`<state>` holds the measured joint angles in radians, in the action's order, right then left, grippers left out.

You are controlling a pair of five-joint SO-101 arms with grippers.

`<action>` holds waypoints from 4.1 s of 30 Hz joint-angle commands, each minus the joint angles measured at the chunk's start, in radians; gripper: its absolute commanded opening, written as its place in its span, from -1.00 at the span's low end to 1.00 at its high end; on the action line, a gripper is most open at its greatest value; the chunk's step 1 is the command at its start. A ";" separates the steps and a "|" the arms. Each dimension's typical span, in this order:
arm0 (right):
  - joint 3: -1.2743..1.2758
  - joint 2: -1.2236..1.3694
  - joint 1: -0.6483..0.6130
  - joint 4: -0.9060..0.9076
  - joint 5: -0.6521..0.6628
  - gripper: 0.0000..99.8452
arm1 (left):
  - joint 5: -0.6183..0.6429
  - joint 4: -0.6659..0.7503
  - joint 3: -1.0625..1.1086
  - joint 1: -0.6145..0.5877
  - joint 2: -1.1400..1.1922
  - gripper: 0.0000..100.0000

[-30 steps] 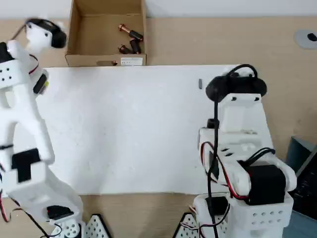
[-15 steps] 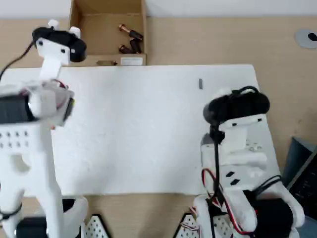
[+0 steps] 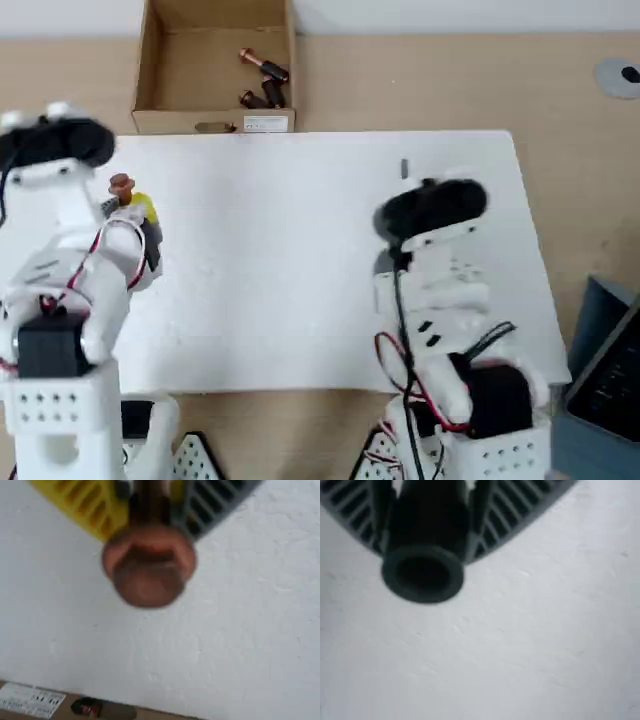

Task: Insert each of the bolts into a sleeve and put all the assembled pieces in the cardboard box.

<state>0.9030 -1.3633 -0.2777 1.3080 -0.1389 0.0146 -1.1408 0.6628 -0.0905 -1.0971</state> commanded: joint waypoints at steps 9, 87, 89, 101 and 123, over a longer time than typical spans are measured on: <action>0.213 -0.091 -0.285 -0.247 0.000 -0.98 | 0.270 0.175 0.235 0.216 -0.366 -1.00; 0.150 -0.093 -0.578 -0.267 0.052 -0.98 | 0.282 0.026 0.315 0.559 -0.619 -0.65; 0.150 -0.093 -0.578 -0.267 0.052 -0.98 | 0.282 0.017 0.311 0.559 -0.619 -0.65; 0.147 -0.093 -0.526 -0.264 0.051 -0.98 | 0.126 -0.002 0.281 0.373 -0.625 -0.97; -0.130 0.200 -0.245 -0.161 -0.078 -0.98 | -0.143 0.002 0.804 -0.112 -0.627 -1.00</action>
<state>0.9521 -1.2835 -0.5340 1.1531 -0.2079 -0.1174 -1.1454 1.4346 -0.1857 -1.7169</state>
